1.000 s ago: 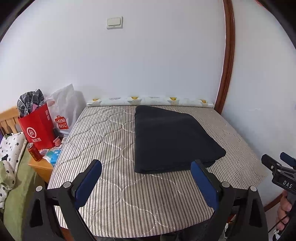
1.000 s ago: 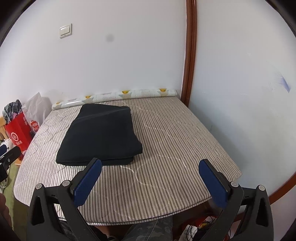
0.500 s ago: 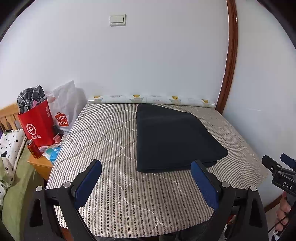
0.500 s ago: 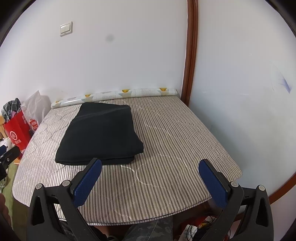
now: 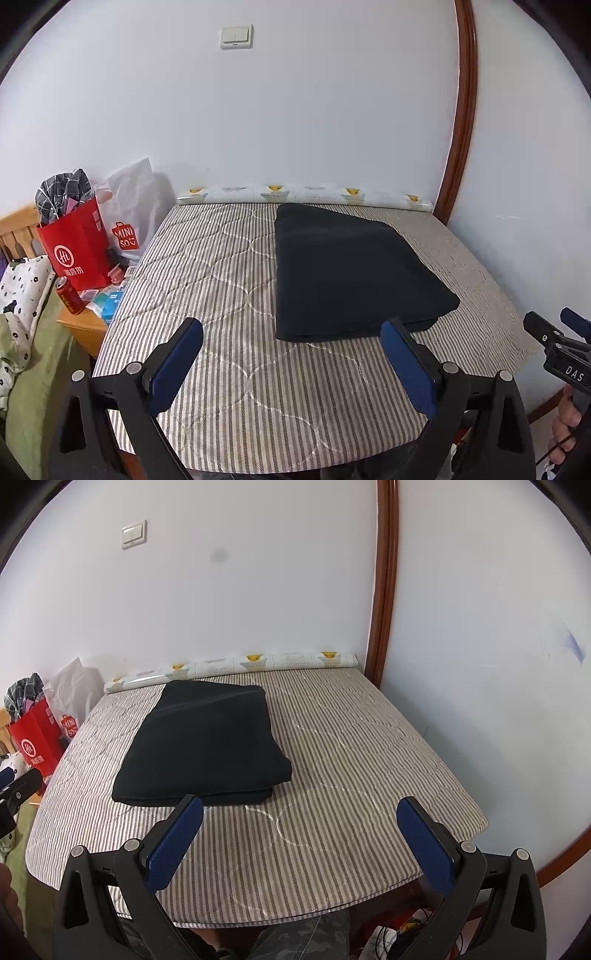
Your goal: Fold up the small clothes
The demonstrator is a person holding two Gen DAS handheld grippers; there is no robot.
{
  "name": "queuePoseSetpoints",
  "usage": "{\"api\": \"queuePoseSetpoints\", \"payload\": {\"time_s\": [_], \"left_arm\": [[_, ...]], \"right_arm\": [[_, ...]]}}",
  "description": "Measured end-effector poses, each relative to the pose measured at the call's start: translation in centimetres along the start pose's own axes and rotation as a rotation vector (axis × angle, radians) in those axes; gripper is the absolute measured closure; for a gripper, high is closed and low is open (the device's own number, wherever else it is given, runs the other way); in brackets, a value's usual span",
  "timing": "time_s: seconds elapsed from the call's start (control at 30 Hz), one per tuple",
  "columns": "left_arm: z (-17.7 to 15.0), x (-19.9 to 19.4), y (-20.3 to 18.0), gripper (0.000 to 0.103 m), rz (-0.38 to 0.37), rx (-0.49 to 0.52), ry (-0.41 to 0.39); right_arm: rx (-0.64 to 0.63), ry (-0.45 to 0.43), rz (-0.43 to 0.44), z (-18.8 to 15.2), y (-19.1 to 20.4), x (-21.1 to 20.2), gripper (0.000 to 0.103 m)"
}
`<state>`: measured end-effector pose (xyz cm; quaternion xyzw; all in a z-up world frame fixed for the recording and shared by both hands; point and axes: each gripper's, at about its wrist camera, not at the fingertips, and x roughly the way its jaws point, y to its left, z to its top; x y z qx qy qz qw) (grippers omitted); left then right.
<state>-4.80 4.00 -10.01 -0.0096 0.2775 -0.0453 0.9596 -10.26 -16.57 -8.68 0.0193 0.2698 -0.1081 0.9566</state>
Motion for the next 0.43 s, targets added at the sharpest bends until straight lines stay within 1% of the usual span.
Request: {"api": "queuePoseSetpoints", "payload": {"time_s": [0.3, 0.43], "left_arm": [[0.0, 0.3, 0.0, 0.006, -0.006, 0.006, 0.005], [0.1, 1.1, 0.6, 0.006, 0.007, 0.0, 0.008]], "right_arm": [[-0.013, -0.008, 0.009, -0.2, 0.2, -0.1, 0.0], [-0.015, -0.004, 0.021, -0.1, 0.6, 0.5, 0.0]]}}
